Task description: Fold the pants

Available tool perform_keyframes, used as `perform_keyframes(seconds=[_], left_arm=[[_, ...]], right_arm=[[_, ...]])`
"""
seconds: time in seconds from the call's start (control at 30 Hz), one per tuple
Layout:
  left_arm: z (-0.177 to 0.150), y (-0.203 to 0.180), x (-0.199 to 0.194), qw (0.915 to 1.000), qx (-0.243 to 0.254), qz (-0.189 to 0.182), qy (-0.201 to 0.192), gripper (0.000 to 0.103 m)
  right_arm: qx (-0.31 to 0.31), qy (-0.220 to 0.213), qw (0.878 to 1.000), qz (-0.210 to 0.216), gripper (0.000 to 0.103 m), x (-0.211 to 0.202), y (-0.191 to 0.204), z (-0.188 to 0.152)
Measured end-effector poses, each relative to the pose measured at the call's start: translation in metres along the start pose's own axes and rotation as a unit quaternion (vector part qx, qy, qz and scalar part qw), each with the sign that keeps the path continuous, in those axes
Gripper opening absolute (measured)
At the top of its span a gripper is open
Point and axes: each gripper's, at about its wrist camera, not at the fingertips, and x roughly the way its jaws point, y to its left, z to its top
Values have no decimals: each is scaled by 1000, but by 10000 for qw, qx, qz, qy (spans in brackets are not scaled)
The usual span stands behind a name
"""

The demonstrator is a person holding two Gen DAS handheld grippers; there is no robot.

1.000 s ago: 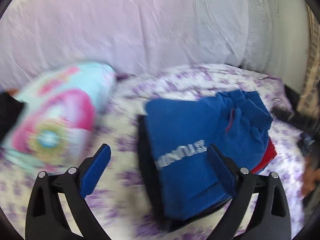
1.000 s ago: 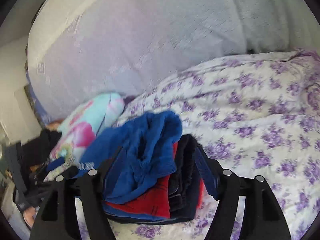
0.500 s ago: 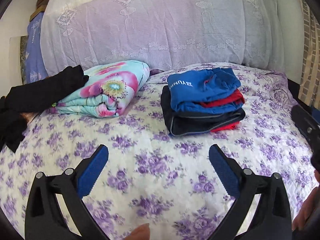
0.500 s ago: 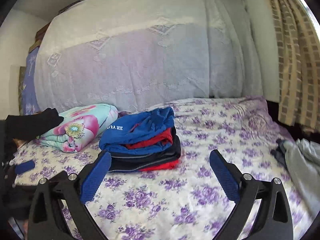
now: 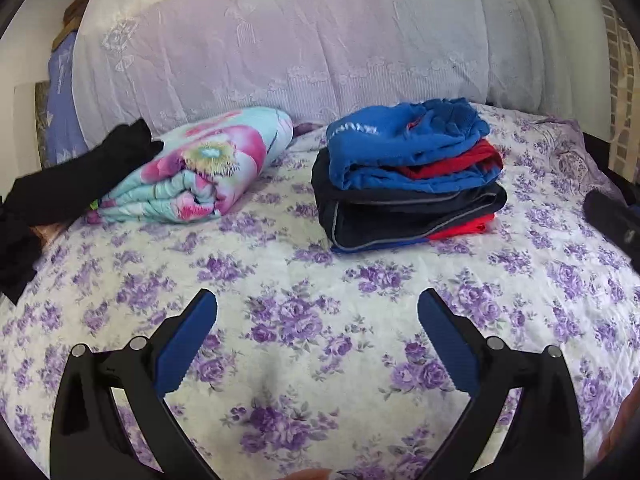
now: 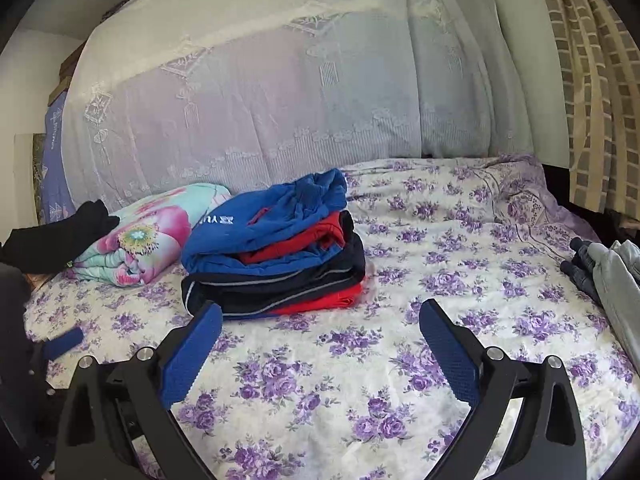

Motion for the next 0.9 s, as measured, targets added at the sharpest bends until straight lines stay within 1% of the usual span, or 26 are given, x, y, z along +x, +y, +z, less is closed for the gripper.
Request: perform_keyframes(seconds=[0.17, 0.27, 0.4, 0.57, 0.67, 0.9], left_arm=[[6, 3, -16, 9997, -57, -114, -187, 98], [7, 5, -21, 9995, -89, -76, -285, 98], [6, 6, -20, 9995, -114, -74, -272, 98], [5, 11, -18, 9994, -213, 11, -276, 98], [4, 9, -16, 9995, -176, -90, -244, 98], [3, 7, -11, 9998, -95, -141, -114, 98]], right_arm=[[-70, 173, 9998, 46, 99, 5, 6, -5], [-171, 230, 9996, 45, 99, 6, 10, -8], [-235, 302, 9993, 22, 99, 8, 12, -10], [-190, 284, 9994, 29, 99, 8, 11, -10], [-146, 286, 9995, 26, 99, 7, 10, -10], [-153, 301, 9994, 21, 99, 7, 10, -11]])
